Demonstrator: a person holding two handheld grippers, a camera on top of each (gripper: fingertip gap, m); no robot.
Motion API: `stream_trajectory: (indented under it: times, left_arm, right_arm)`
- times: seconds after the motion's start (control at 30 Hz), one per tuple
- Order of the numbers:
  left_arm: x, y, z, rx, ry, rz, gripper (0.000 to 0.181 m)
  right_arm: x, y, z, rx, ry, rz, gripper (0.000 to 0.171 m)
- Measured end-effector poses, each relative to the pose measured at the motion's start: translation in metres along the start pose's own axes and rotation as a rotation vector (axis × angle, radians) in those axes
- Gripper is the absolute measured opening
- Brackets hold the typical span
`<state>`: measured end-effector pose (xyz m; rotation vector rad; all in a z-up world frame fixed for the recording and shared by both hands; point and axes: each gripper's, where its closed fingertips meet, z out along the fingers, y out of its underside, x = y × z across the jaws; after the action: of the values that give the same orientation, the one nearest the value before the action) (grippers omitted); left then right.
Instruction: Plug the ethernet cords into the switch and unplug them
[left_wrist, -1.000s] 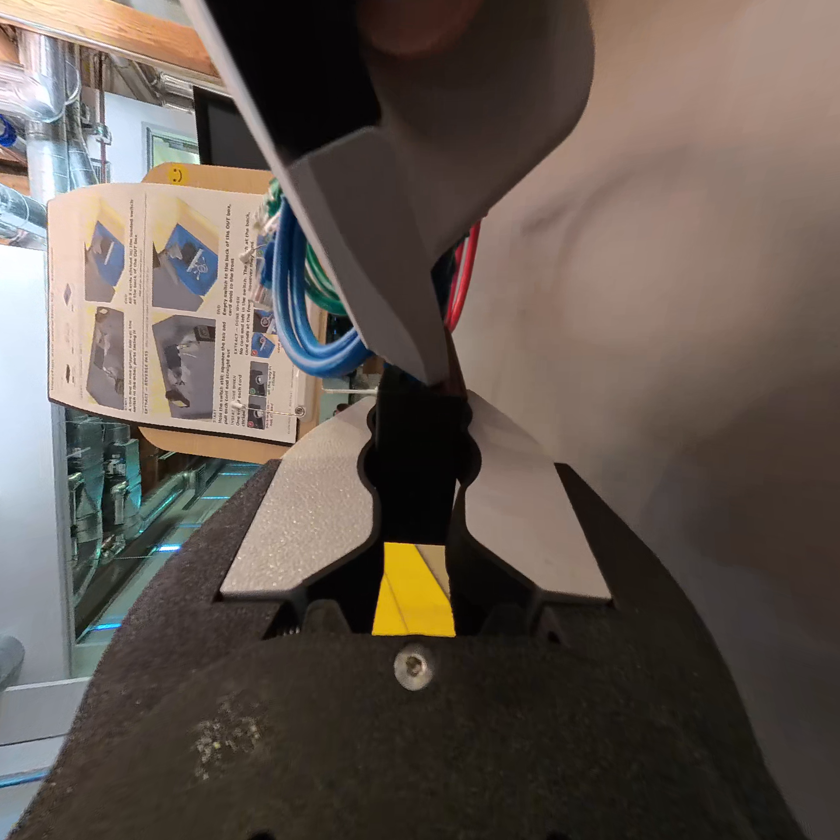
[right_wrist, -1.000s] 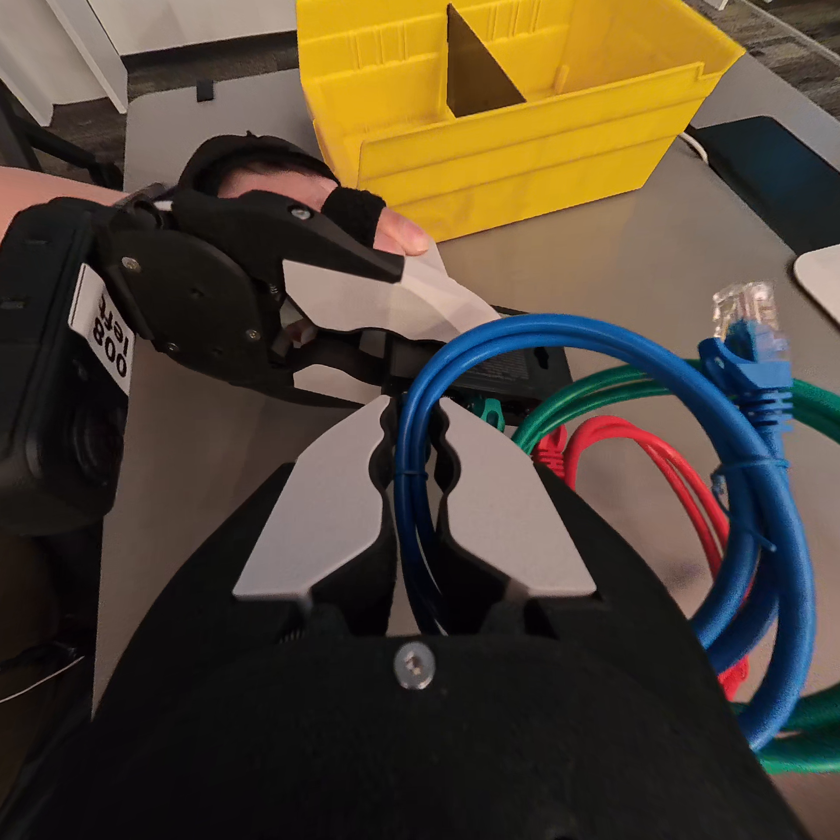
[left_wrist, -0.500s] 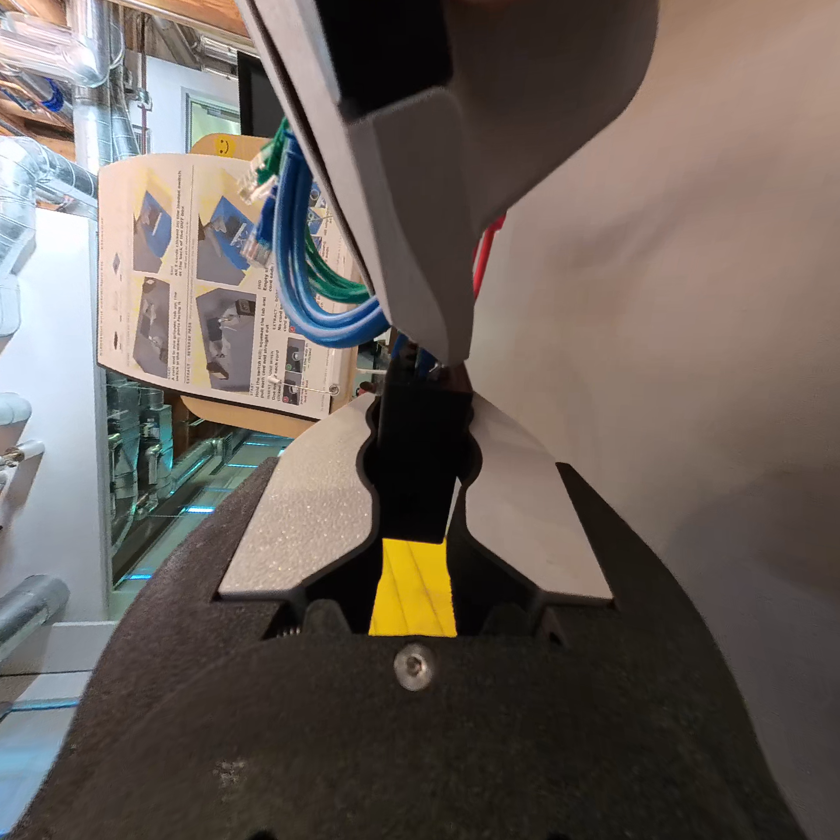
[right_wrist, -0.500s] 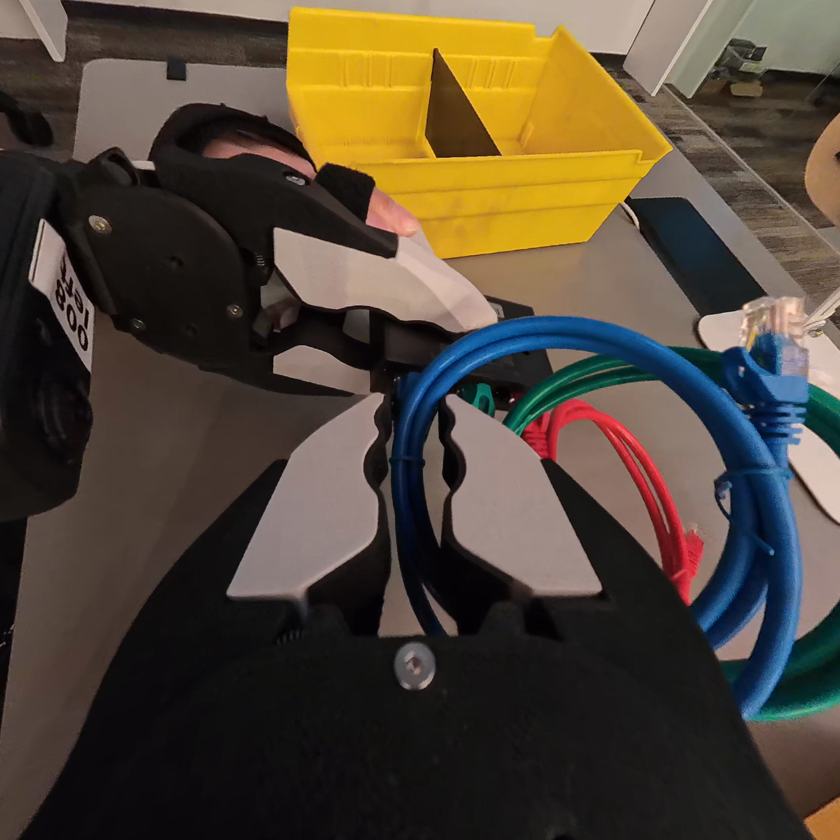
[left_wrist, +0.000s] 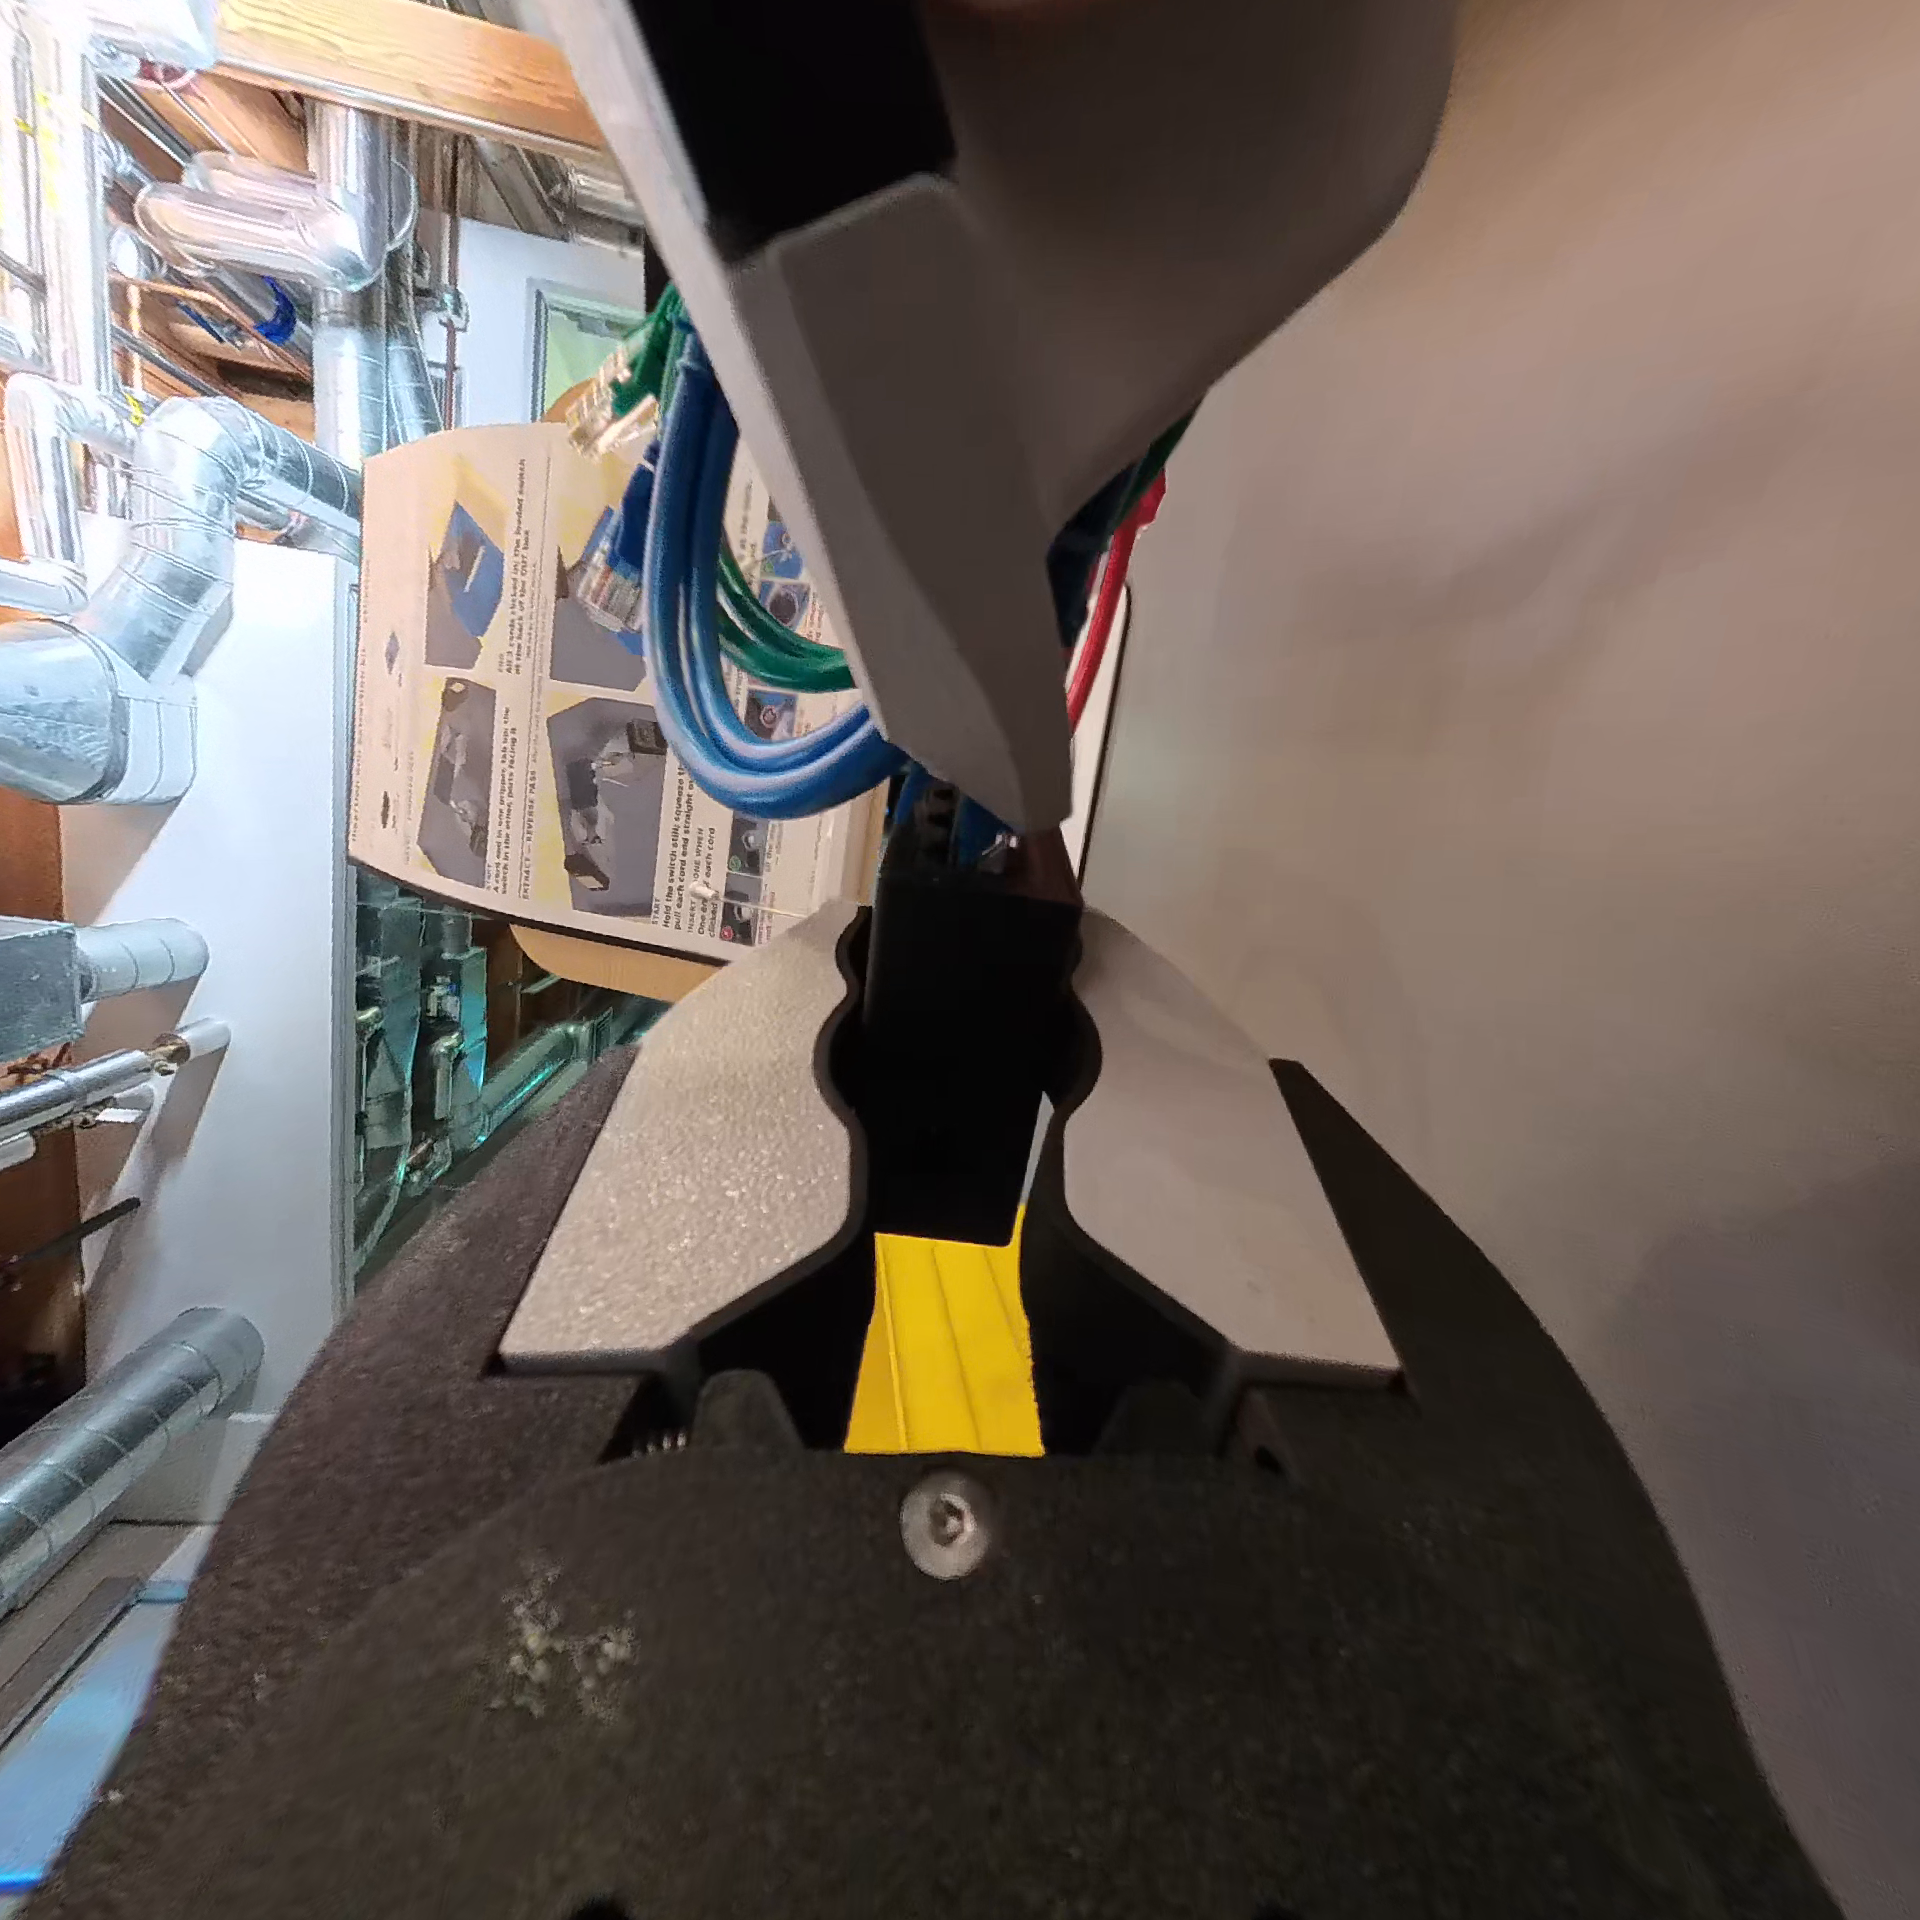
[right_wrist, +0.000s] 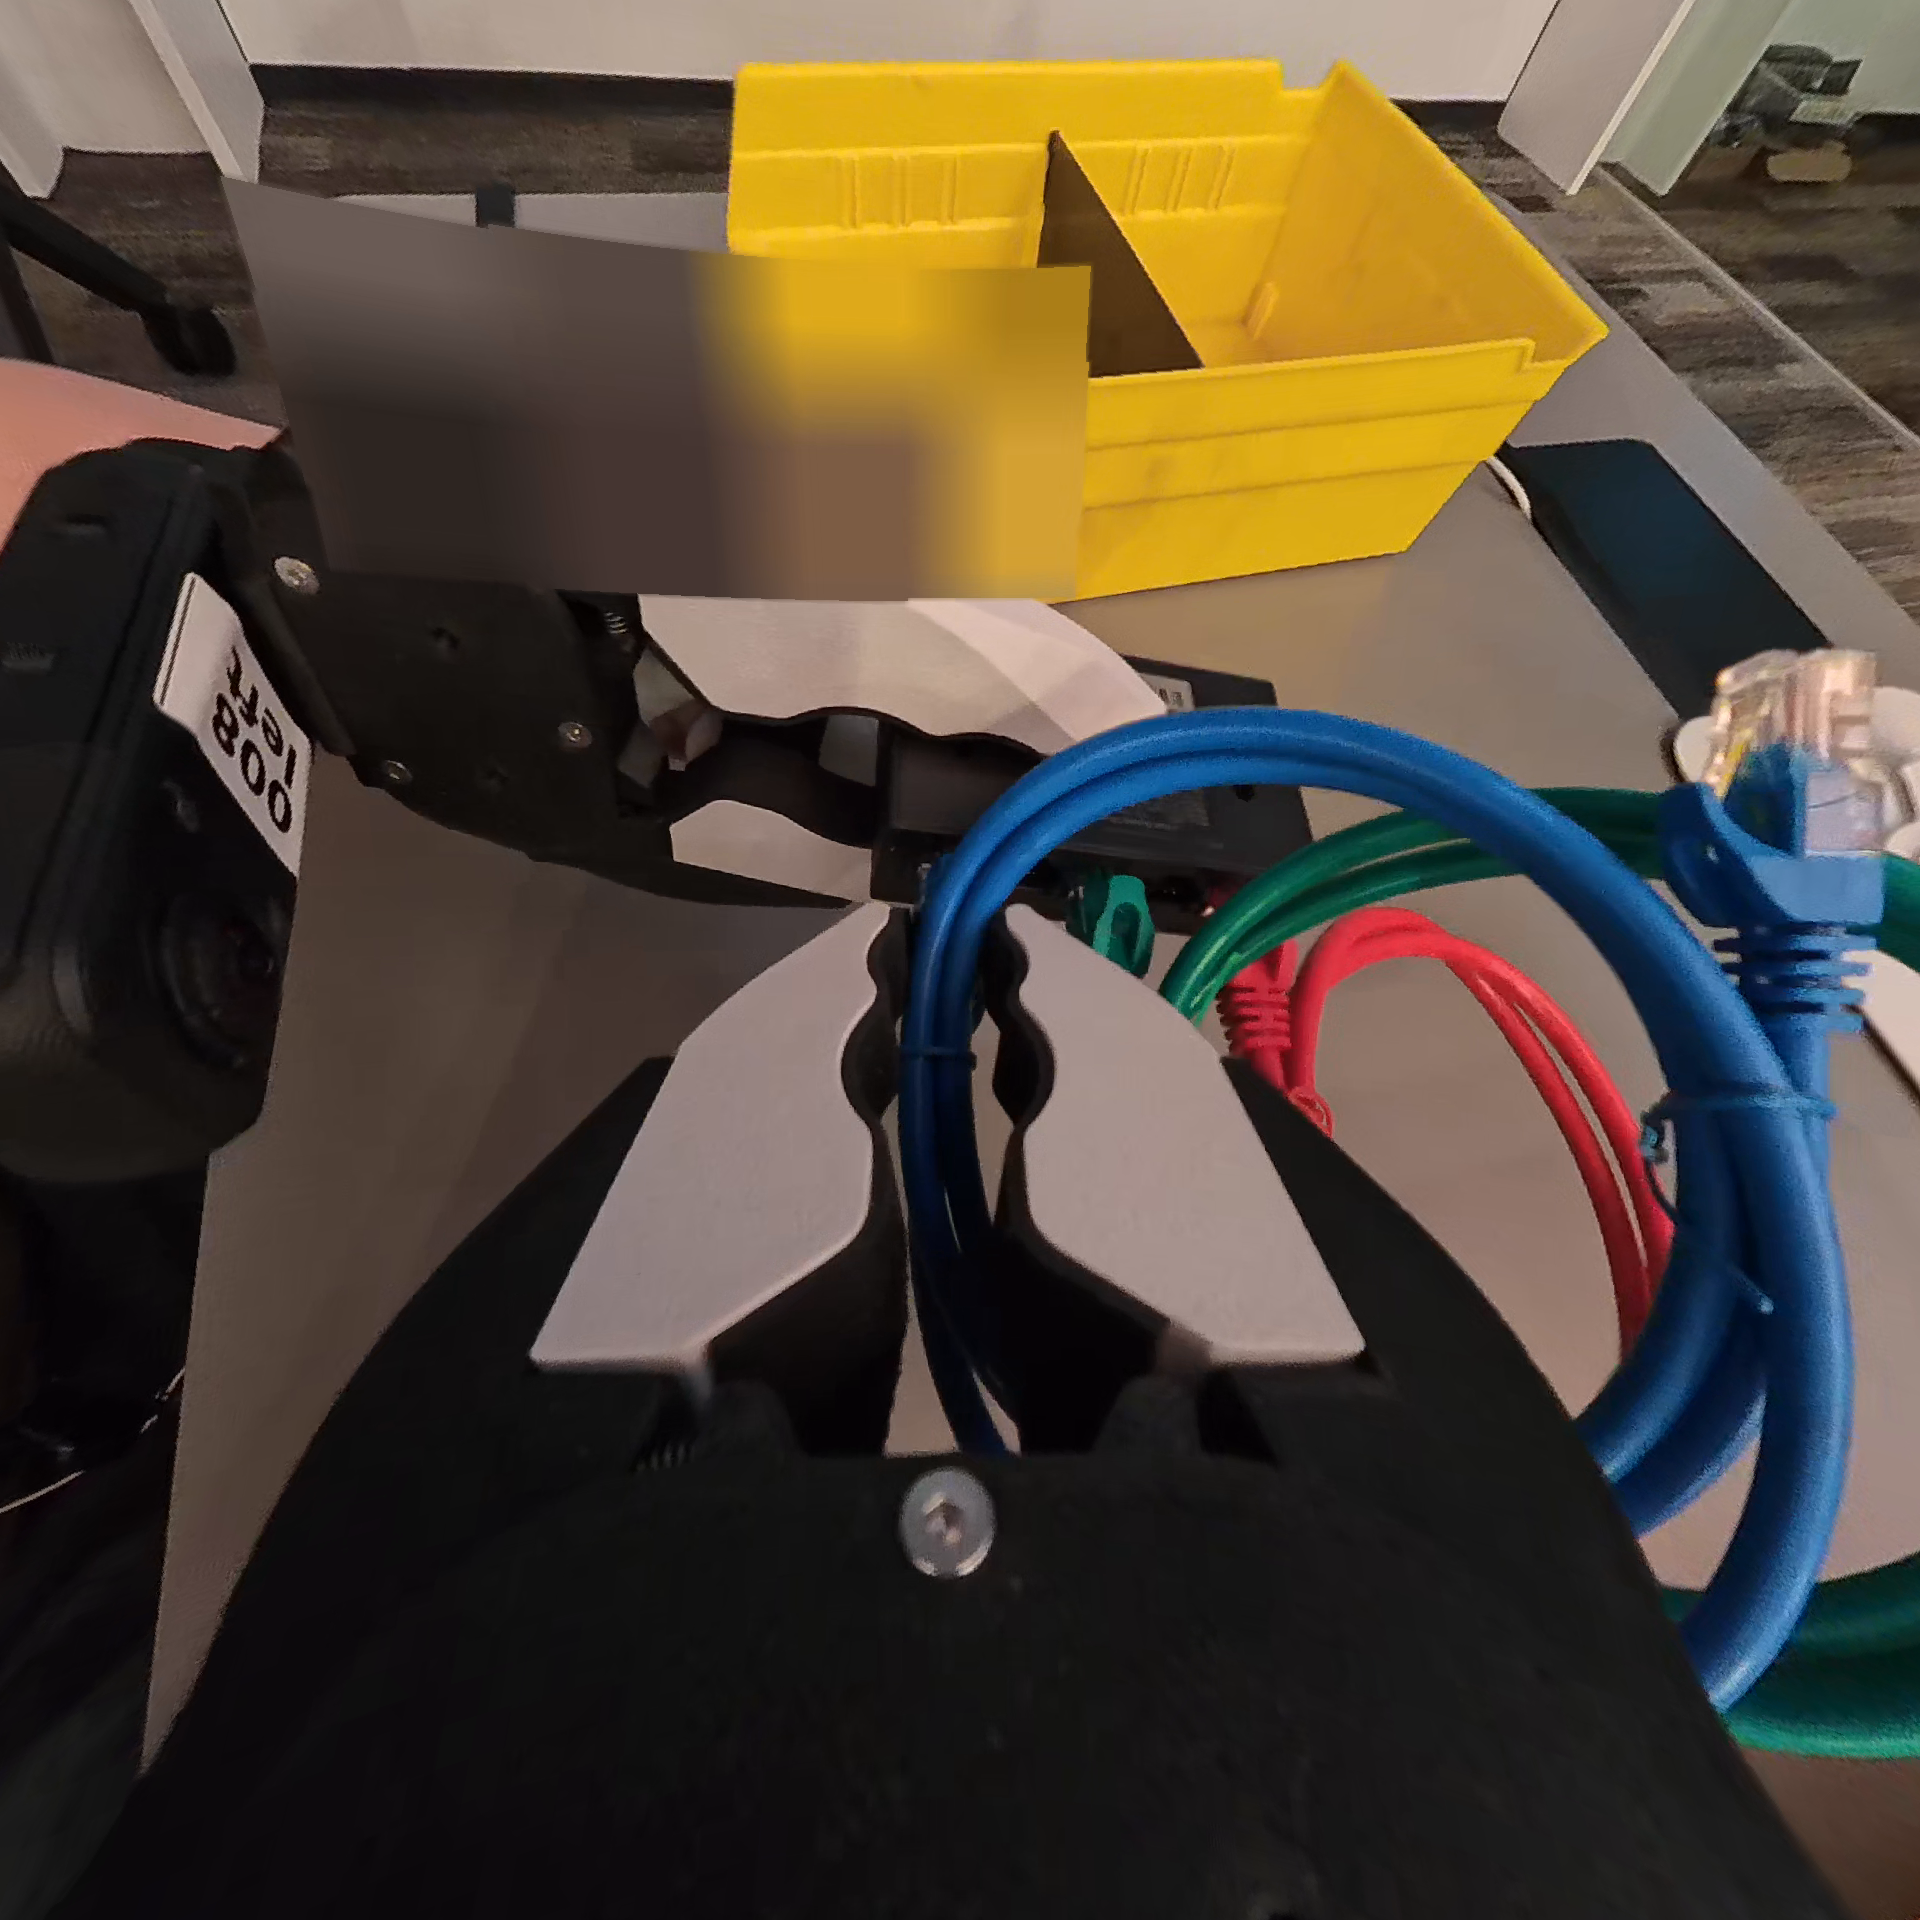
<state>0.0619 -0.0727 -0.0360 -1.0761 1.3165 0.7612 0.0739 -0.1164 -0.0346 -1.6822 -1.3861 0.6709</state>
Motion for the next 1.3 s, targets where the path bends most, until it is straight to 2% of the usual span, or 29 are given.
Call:
stream_trajectory:
  times: [0.43, 0.7, 0.93, 1.07, 1.17, 1.27, 1.3]
  left_arm:
    - [0.007, 0.003, 0.004, -0.002, 0.016, 0.009, 0.029]
    - [-0.003, 0.001, 0.003, -0.021, -0.004, 0.01, 0.03]
    - [0.008, 0.012, 0.009, -0.06, 0.024, 0.04, 0.029]
    - [-0.005, 0.009, 0.012, -0.03, 0.017, -0.03, 0.03]
    - [-0.005, 0.02, 0.013, -0.062, 0.035, -0.072, 0.03]
    - [0.001, 0.039, 0.015, -0.137, 0.075, -0.117, 0.03]
    - [0.003, 0.045, 0.016, -0.163, 0.088, -0.134, 0.03]
  right_arm:
    - [0.002, 0.003, 0.007, 0.001, -0.013, 0.067, 0.013]
    - [0.003, -0.003, -0.001, 0.029, 0.005, 0.035, 0.014]
    - [0.006, 0.004, 0.011, 0.001, 0.045, 0.034, 0.014]
    - [0.014, -0.008, -0.001, 0.053, 0.135, -0.071, 0.021]
    - [0.018, -0.034, -0.029, 0.187, 0.238, -0.203, 0.026]
    - [0.014, -0.038, -0.042, 0.241, 0.183, -0.25, 0.028]
    - [0.013, -0.032, -0.037, 0.228, 0.15, -0.254, 0.034]
